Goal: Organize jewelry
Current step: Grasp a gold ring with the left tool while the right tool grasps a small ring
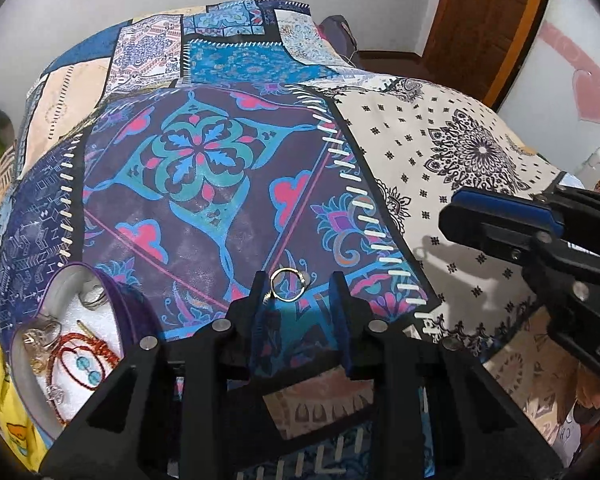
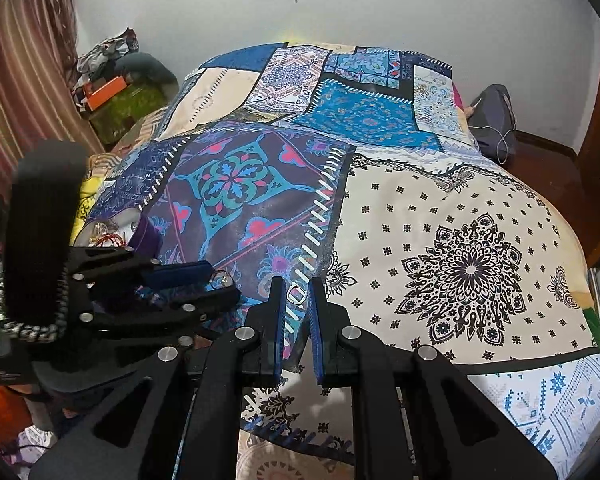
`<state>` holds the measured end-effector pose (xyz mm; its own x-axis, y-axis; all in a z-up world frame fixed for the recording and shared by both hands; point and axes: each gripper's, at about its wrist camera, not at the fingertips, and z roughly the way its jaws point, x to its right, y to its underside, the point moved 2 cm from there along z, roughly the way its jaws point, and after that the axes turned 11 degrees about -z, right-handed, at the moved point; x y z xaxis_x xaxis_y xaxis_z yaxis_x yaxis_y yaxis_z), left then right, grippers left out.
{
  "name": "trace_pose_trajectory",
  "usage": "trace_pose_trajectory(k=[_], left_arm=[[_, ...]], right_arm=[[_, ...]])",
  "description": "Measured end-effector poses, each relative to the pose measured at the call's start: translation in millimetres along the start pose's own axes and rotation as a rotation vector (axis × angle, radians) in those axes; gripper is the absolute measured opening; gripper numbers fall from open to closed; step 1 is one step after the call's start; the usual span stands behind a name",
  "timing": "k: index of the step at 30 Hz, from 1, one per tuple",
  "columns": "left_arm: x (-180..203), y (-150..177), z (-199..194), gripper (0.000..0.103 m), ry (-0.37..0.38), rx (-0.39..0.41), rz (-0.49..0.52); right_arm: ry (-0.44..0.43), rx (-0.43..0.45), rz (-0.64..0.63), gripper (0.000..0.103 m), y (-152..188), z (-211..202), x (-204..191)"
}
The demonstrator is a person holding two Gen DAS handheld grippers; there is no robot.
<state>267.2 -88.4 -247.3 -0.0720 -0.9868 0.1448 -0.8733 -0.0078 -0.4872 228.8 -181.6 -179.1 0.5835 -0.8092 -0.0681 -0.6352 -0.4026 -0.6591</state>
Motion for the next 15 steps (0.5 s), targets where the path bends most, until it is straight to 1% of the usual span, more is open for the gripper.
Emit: trace_pose_trajectory(k=[3, 5, 8, 11, 15], left_arm=[[2, -1, 2, 0.029, -0.003, 0.003, 0.004], [4, 0, 4, 0.02, -0.01, 0.012, 0.016], [6, 0, 4, 0.02, -0.011, 0.01, 0.022], [7, 2, -1, 0.02, 0.004, 0.0, 0.023], [5, 5, -15, 0.02, 0.007, 0.028, 0.014]], right_arm=[[-0.004, 0.002, -0.001, 0.01, 0, 0, 0], [-0.005, 0.003, 0.001, 0.01, 1, -1, 0], [-0.01, 0.005, 0.004, 0.01, 1, -2, -1], [-0.012, 0.004, 0.004, 0.01, 1, -3, -3], [-0.011, 0.01, -0.003, 0.01, -3, -7, -7]])
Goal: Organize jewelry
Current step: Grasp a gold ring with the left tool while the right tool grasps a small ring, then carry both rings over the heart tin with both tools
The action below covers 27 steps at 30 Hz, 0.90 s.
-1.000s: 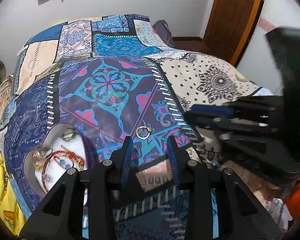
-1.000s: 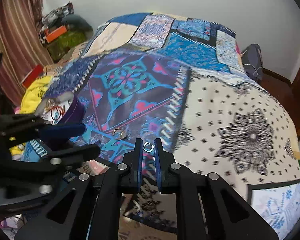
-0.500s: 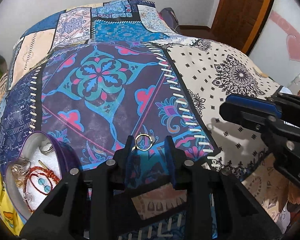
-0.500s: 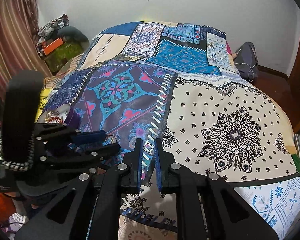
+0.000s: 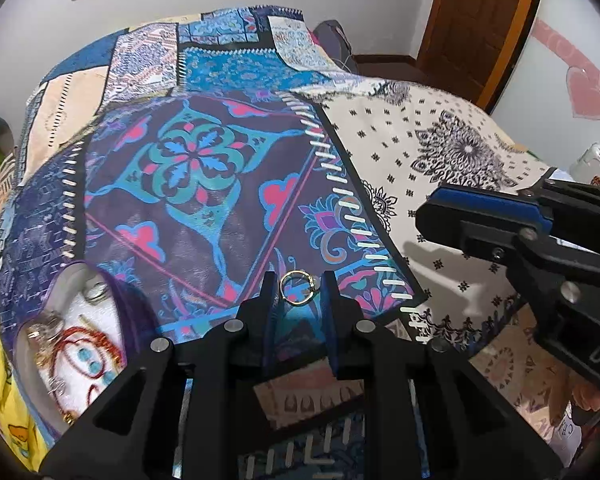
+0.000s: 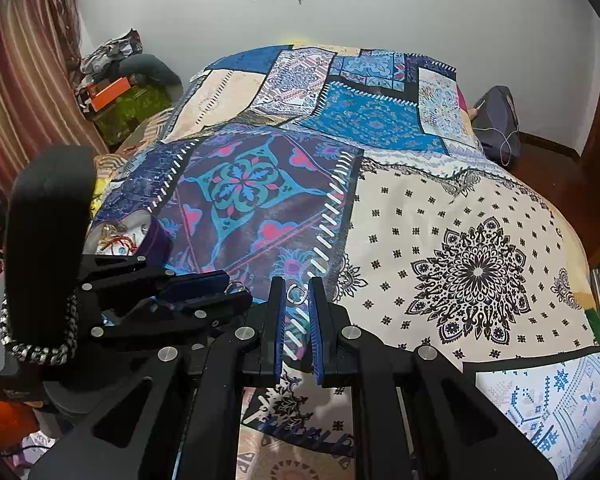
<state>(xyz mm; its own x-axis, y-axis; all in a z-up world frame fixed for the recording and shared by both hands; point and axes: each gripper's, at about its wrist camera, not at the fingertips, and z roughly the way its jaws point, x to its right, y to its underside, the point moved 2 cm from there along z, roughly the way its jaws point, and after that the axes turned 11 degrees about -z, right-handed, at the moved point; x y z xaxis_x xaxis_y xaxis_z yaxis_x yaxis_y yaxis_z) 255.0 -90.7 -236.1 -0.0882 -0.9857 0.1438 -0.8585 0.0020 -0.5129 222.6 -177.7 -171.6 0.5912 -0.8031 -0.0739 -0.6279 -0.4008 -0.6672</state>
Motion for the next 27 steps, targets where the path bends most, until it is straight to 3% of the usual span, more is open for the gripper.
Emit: trace_pose_trajectory(k=[14, 27], left_arm=[[-27, -9, -79, 0.02, 0.024, 0.153, -0.053], [-77, -6, -154, 0.02, 0.005, 0.305, -0.129]], right_arm=[[0.01, 0.082, -0.043, 0.01, -32, -27, -29], [-0.016, 0.175, -0.07, 0.01, -63, -45, -74]])
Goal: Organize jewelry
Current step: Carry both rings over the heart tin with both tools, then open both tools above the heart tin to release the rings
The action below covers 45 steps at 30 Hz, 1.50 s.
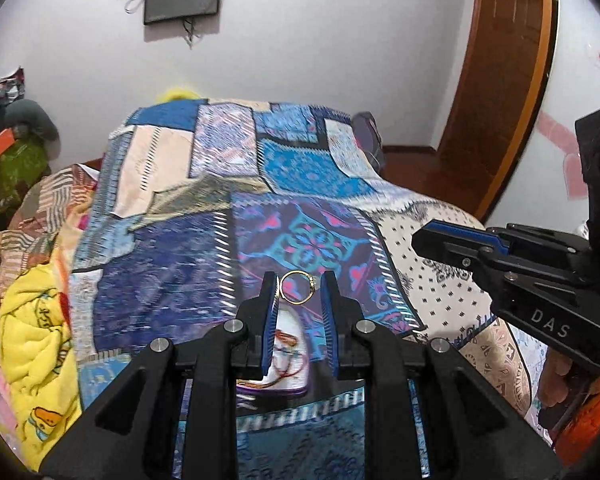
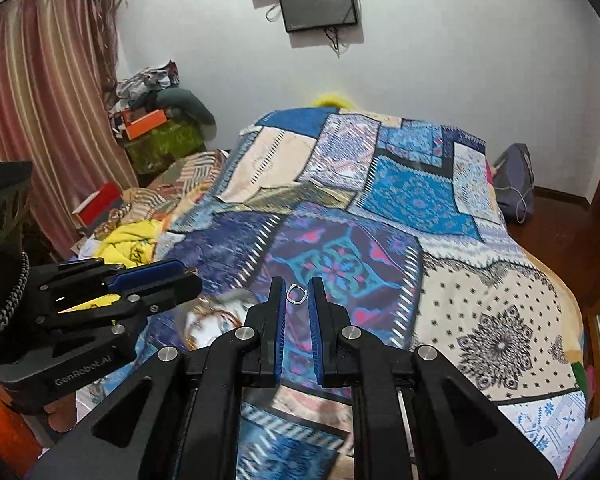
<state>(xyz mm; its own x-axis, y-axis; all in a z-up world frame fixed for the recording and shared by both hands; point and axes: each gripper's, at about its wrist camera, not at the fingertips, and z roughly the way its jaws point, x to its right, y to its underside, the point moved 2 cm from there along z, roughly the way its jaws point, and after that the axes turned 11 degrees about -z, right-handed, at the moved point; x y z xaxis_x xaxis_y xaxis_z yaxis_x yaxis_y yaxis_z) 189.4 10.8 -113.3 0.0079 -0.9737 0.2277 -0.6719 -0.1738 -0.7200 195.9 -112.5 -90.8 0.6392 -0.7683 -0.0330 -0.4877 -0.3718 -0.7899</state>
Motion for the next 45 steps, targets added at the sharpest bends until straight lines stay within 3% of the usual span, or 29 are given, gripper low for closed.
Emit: trace_pose_trajectory(k=[9, 25, 45], left_arm=[[-34, -4, -23, 0.02, -0.032, 0.051, -0.021], [-50, 41, 32, 0.02, 0.001, -0.113, -0.02], [-55, 52, 51, 0.02, 0.01, -0.162, -0.037]], right_arm=[[-0.056, 0.023, -0.018, 0.01, -13, 12, -31], [-0.132, -0.102, -0.021, 0.01, 3, 63, -56], [-0.193, -0.187, -0.004, 0.01, 13, 96, -64]])
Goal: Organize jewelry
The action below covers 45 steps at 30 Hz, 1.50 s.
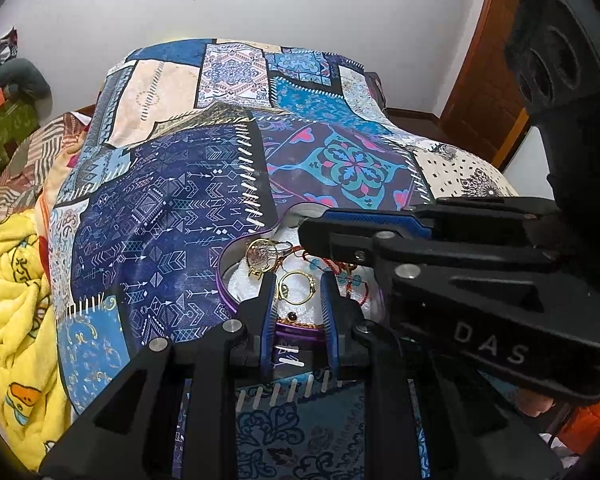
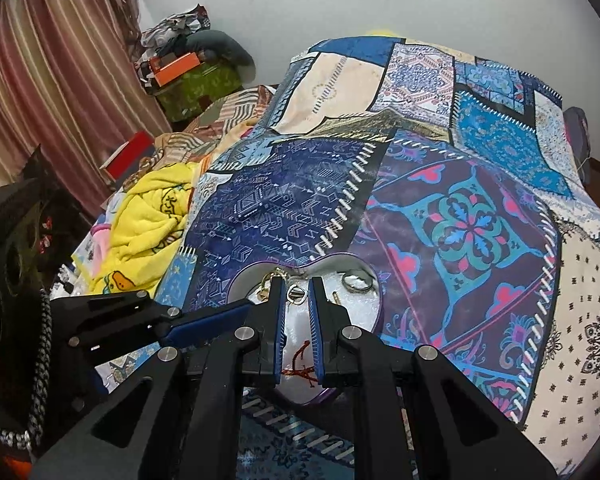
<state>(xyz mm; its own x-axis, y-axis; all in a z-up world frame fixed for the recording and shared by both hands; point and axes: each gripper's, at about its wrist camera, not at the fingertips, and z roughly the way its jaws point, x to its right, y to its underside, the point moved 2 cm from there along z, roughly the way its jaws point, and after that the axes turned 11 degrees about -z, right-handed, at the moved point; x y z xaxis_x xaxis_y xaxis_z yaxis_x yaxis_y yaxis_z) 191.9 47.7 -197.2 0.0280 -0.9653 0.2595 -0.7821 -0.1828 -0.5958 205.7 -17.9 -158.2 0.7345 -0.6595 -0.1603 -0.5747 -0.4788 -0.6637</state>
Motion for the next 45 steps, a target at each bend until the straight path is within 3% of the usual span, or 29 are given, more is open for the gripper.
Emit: trace_pose_trajectory(k=[4, 6, 8, 11, 20, 26, 30, 37, 40, 42, 44, 45], left_arm=[[-1, 0, 0, 0.022, -0.01, -0.003, -0.002], [1, 1, -2, 0.024, -0.017, 0.001, 0.004], [1, 1, -6, 0.029, -0.023, 0.011, 0.007], [1, -2, -14, 0.037, -0.033, 0.031, 0.0], [-2, -15, -53, 0.039, -0.066, 0.115, -0.036], [7, -29, -113, 0.039, -0.079, 0.255, -0.056], [27, -32, -175, 0.039, -0.072, 0.415, -0.036], [67, -14, -268, 0.049, -0.066, 0.678, 0.025], [80, 0, -296, 0.058, -0.071, 0.766, 0.051], [88, 7, -309, 0.072, -0.092, 0.811, 0.06], [91, 12, -316, 0.093, -0.113, 0.842, 0.06], [92, 16, -319, 0.095, -0.12, 0.857, 0.057]], right_arm=[[0.015, -0.005, -0.006, 0.016, -2, -2, 0], [0.035, 0.002, -0.008, 0.028, -2, -5, 0], [0.06, 0.019, -0.015, 0.033, -3, -12, -1], [0.078, 0.041, -0.023, 0.034, -6, -22, -2], [0.124, 0.126, -0.029, 0.034, -11, -68, -6], [0.166, 0.233, -0.039, 0.034, -16, -117, -17], [0.196, 0.349, -0.048, 0.034, -19, -166, -30], [0.244, 0.564, -0.075, 0.035, -14, -246, -61], [0.27, 0.643, -0.091, 0.048, -7, -272, -76], [0.307, 0.685, -0.102, 0.066, -4, -283, -85], [0.349, 0.72, -0.115, 0.078, 0, -292, -95], [0.371, 0.734, -0.117, 0.084, 2, -295, -99]])
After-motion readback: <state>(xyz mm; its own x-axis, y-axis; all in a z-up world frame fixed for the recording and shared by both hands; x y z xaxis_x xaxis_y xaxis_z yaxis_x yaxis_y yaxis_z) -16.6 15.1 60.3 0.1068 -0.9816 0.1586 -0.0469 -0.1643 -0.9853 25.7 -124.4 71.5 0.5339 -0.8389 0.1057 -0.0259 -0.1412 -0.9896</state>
